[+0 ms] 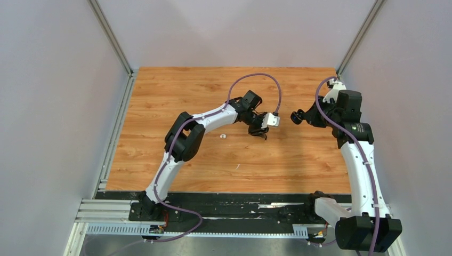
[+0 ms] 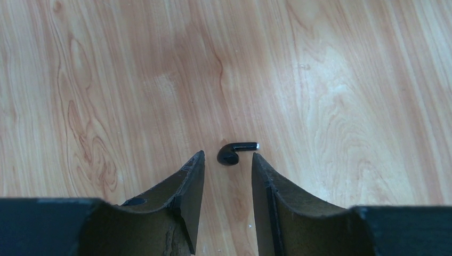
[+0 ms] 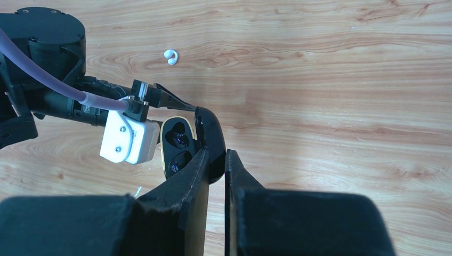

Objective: Insert the wireless bluetooth earbuds into the charging case
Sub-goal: Pick up the earbud from the center of the board.

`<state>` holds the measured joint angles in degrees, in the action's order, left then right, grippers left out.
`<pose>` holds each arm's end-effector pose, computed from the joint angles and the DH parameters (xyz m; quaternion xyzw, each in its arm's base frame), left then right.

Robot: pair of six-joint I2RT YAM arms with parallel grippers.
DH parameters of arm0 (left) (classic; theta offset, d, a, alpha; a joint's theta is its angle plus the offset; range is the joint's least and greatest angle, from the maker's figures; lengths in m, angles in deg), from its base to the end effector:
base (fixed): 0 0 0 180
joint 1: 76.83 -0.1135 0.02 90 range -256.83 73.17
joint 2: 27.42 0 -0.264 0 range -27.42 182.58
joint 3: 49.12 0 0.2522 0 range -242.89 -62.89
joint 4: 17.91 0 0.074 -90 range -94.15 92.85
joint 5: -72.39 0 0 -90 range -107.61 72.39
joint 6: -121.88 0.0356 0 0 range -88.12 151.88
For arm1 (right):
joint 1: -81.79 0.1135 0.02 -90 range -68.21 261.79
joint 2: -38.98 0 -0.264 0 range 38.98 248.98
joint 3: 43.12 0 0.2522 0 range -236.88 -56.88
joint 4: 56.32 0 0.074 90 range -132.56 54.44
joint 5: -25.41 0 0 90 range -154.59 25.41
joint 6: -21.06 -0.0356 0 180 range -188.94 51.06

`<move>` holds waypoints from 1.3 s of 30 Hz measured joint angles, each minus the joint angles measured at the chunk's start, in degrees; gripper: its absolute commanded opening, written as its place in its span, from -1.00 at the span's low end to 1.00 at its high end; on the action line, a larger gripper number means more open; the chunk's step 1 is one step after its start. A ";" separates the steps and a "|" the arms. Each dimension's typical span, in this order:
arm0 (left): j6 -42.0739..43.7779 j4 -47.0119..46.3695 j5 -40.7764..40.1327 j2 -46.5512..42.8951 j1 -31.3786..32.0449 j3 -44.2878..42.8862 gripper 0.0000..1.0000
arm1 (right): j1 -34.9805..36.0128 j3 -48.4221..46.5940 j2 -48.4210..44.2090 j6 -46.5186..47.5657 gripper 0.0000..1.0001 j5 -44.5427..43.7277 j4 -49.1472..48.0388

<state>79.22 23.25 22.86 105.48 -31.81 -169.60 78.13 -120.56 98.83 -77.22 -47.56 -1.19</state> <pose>0.3413 -0.3743 0.1713 0.7179 0.5391 -0.3225 0.2998 0.2137 -0.0032 0.3522 0.0272 0.8891 0.1503 0.4314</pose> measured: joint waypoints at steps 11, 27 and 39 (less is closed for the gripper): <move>4.02 3.48 -2.73 4.72 0.04 -6.08 -0.10 | -0.76 0.00 1.38 0.00 -1.00 0.04 -0.02; 18.27 11.93 -4.59 6.23 1.75 -9.94 -0.21 | -1.53 0.00 2.78 -0.02 -1.00 0.09 -0.04; 26.40 18.40 -5.03 8.07 2.27 -14.08 -0.70 | -2.10 0.00 2.78 0.00 -1.00 0.09 -0.04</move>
<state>105.62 41.65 17.83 113.54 -29.54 -183.68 76.03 -120.56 101.61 -77.22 -47.47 -1.24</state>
